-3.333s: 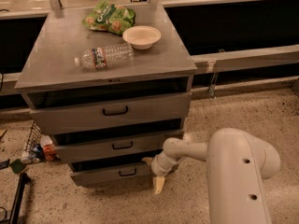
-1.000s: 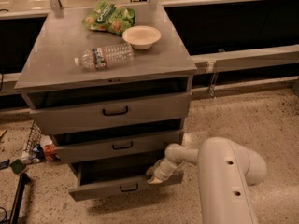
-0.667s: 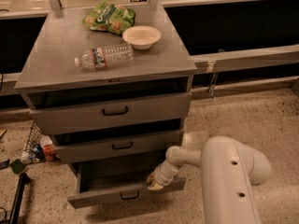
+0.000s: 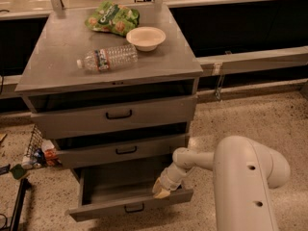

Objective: Open bottom drawer

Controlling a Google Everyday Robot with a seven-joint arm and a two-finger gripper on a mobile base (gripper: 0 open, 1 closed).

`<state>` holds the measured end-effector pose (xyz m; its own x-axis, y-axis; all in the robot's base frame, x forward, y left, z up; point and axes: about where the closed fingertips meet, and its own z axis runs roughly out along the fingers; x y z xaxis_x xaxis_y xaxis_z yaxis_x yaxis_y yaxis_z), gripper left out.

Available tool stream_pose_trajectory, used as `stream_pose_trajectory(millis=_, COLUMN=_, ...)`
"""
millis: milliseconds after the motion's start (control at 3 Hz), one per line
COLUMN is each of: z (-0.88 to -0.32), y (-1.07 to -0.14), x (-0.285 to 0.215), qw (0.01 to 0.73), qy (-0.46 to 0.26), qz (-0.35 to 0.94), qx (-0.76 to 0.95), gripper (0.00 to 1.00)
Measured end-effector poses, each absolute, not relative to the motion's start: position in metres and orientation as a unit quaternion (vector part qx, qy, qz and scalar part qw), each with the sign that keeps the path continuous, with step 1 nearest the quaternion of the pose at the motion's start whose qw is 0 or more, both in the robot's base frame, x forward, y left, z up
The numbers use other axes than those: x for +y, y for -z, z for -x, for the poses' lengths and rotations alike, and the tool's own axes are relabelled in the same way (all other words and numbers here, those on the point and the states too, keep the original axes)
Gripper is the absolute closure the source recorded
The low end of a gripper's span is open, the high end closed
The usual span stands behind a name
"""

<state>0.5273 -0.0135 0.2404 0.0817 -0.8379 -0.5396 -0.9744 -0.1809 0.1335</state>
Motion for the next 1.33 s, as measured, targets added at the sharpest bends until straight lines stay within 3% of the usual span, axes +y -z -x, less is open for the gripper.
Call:
stream_pose_trajectory(millis=333, z=-0.541, y=-0.247, x=-0.015, qw=0.137, qy=-0.246, qz=0.730, qx=0.623, gripper=0.22)
stream_pose_trajectory(millis=667, z=-0.558, y=-0.244, x=-0.016, qw=0.145, qy=-0.238, qz=0.733, qx=0.620, gripper=0.46)
stream_pose_trajectory(millis=1000, z=-0.579, y=-0.233, x=-0.022, qw=0.154, qy=-0.227, qz=0.731, qx=0.625, gripper=0.77)
stream_pose_trajectory(millis=1333, z=-0.590, y=-0.220, x=-0.026, qw=0.155, qy=-0.222, qz=0.728, qx=0.630, gripper=0.98)
